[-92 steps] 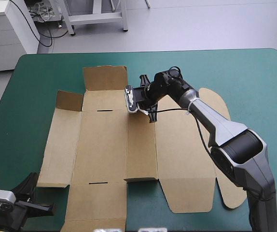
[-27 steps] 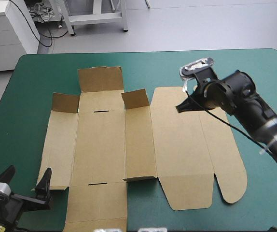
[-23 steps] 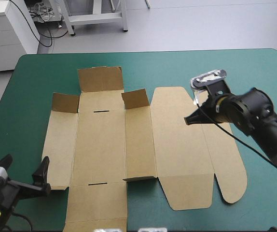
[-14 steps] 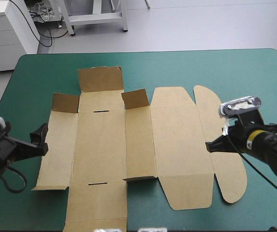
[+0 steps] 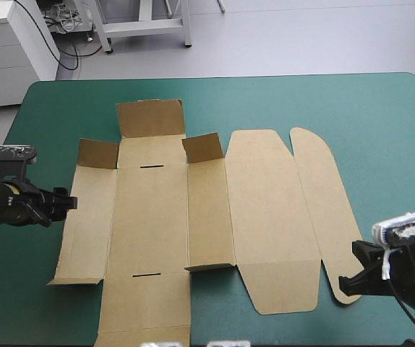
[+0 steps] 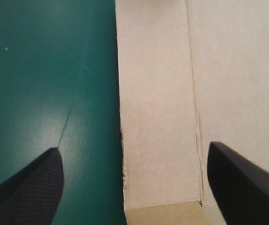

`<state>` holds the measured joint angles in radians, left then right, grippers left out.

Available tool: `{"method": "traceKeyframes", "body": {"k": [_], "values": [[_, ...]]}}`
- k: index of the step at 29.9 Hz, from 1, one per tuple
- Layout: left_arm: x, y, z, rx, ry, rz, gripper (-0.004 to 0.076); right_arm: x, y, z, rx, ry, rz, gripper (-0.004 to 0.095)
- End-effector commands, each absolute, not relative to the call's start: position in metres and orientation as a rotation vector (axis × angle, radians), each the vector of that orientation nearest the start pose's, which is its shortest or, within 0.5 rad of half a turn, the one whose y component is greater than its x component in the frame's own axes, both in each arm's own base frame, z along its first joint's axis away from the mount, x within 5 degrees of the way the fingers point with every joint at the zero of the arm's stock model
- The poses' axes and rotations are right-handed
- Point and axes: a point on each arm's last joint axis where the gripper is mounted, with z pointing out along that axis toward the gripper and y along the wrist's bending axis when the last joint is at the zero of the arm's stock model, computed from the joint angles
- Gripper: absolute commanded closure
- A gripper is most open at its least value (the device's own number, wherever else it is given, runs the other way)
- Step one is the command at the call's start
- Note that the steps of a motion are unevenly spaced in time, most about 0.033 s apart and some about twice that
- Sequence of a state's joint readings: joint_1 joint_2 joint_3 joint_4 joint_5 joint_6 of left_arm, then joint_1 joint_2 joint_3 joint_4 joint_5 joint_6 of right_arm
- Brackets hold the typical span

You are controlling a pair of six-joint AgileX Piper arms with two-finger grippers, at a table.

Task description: Fold the box

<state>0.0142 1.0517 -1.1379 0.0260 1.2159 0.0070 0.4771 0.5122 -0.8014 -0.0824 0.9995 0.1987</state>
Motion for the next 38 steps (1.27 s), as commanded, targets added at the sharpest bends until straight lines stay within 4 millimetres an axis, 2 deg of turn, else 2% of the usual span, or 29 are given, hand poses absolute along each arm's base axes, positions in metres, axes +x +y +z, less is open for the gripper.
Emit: {"method": "traceKeyframes", "body": {"k": [1, 9, 12, 15, 18, 20, 25, 31, 38], "values": [[0.192, 0.006, 0.379, -0.051, 2.583, 0.053, 0.0143, 0.054, 0.022, 0.358, -0.307, 2.091, 0.310, 0.0929], [0.192, 0.011, 0.375, -0.089, 2.635, 0.117, 0.0146, 0.034, 0.010, 0.348, -0.321, 2.129, 0.280, 0.0929], [0.190, 0.021, 0.374, -0.127, 2.655, 0.148, 0.0146, 0.033, 0.010, 0.348, -0.349, 2.117, 0.266, 0.0929], [0.187, 0.042, 0.373, -0.203, 2.663, 0.155, 0.0146, 0.033, 0.010, 0.348, -0.365, 2.114, 0.257, 0.0929], [0.190, 0.056, 0.371, -0.342, 2.628, 0.047, 0.0146, 0.033, 0.010, 0.348, -0.384, 2.110, 0.246, 0.0929], [0.197, 0.061, 0.368, -0.371, 2.605, -0.077, 0.0151, 0.033, 0.010, 0.348, -0.389, 2.109, 0.243, 0.0929], [0.219, 0.076, 0.342, -0.442, 2.704, -0.296, 0.0171, 0.033, 0.010, 0.348, -0.403, 2.105, 0.235, 0.0929], [0.241, 0.087, 0.307, -0.405, 2.841, -0.370, 0.0200, 0.033, 0.010, 0.348, -0.422, 2.101, 0.225, 0.0929], [0.237, 0.085, 0.264, -0.354, 2.986, -0.455, 0.0211, 0.033, 0.010, 0.349, -0.453, 2.081, 0.209, 0.0929]]}}
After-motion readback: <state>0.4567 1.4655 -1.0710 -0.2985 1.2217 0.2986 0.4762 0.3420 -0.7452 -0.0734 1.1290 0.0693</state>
